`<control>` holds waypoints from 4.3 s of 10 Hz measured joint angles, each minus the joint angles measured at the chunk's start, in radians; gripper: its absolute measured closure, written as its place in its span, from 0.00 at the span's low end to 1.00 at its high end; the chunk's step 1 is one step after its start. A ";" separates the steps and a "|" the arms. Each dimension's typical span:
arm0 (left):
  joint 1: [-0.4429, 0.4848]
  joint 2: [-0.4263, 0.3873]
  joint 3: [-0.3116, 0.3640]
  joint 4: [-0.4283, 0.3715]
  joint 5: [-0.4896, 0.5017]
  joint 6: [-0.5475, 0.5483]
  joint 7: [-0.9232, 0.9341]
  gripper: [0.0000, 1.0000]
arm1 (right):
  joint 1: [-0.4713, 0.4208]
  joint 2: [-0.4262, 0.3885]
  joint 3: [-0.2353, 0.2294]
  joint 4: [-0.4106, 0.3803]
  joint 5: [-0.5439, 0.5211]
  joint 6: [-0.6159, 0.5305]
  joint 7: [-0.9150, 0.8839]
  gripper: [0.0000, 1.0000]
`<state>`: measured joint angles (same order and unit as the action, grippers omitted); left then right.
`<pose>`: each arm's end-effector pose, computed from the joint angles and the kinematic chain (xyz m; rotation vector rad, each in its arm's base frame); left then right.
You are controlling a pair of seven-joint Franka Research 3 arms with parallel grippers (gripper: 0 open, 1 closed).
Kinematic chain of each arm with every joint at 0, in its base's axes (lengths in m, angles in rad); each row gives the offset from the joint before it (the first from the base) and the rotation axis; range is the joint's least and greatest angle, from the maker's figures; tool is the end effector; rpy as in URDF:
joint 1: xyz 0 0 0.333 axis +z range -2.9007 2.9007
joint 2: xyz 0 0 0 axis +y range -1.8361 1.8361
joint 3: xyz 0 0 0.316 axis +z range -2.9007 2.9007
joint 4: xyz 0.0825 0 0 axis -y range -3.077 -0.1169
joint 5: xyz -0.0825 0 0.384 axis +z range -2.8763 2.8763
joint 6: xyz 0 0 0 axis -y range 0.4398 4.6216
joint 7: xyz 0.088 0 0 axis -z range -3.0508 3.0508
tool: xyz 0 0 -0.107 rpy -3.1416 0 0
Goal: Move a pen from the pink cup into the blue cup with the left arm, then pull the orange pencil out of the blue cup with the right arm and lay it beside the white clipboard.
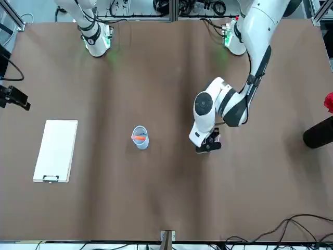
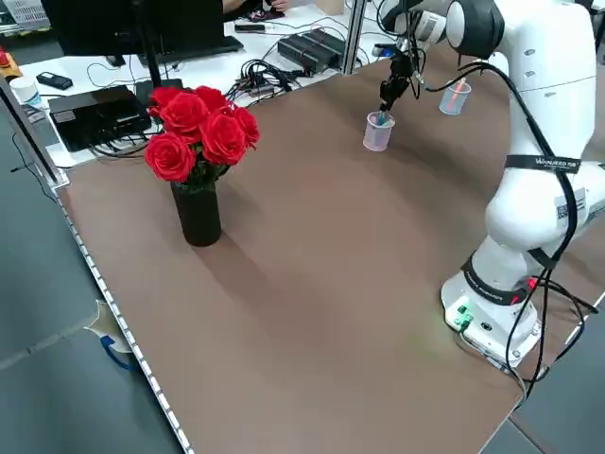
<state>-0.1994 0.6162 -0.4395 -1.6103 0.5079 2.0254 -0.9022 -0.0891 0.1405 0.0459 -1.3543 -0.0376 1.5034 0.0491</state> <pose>0.5800 -0.3490 0.2835 -2.9193 -0.0911 -0.0599 0.5906 -0.0320 0.6396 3.1070 -0.1484 0.0137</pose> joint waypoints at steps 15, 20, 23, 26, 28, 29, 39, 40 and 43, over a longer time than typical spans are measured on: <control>0.004 0.011 0.001 -0.004 0.003 0.017 0.006 0.75 | -0.028 -0.004 0.002 0.001 0.000 -0.043 -0.006 0.00; 0.009 0.003 0.001 0.006 0.008 0.018 0.007 0.83 | -0.028 -0.004 0.001 0.001 0.000 -0.043 -0.006 0.00; 0.010 -0.044 0.000 0.010 0.008 0.001 0.007 0.83 | -0.028 -0.004 0.003 0.002 0.000 -0.040 -0.010 0.00; 0.013 -0.141 -0.026 0.017 -0.028 -0.035 -0.004 0.83 | -0.028 -0.004 0.003 0.002 0.000 -0.040 -0.012 0.00; 0.011 -0.207 -0.057 0.041 -0.112 -0.044 -0.019 0.83 | -0.028 -0.004 0.003 0.002 0.000 -0.040 -0.012 0.00; 0.010 -0.226 -0.078 0.061 -0.140 -0.047 -0.027 0.83 | -0.028 -0.004 0.003 0.002 0.000 -0.040 -0.012 0.00; -0.368 -0.060 -0.070 0.238 0.114 0.117 -0.671 0.83 | -0.028 -0.004 0.004 0.002 0.000 -0.022 -0.013 0.00; -0.443 -0.011 -0.001 0.283 0.140 0.126 -0.717 0.83 | -0.028 -0.004 0.004 0.002 0.000 -0.022 -0.013 0.00; -0.575 0.057 0.174 0.362 0.142 0.195 -0.777 0.83 | -0.028 -0.004 0.005 0.002 0.000 -0.019 -0.025 0.00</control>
<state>-0.7743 0.6730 -0.2651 -1.2480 0.6500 2.2201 -1.6789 -0.1172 0.1369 0.0509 -1.3521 -0.0374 1.4847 0.0236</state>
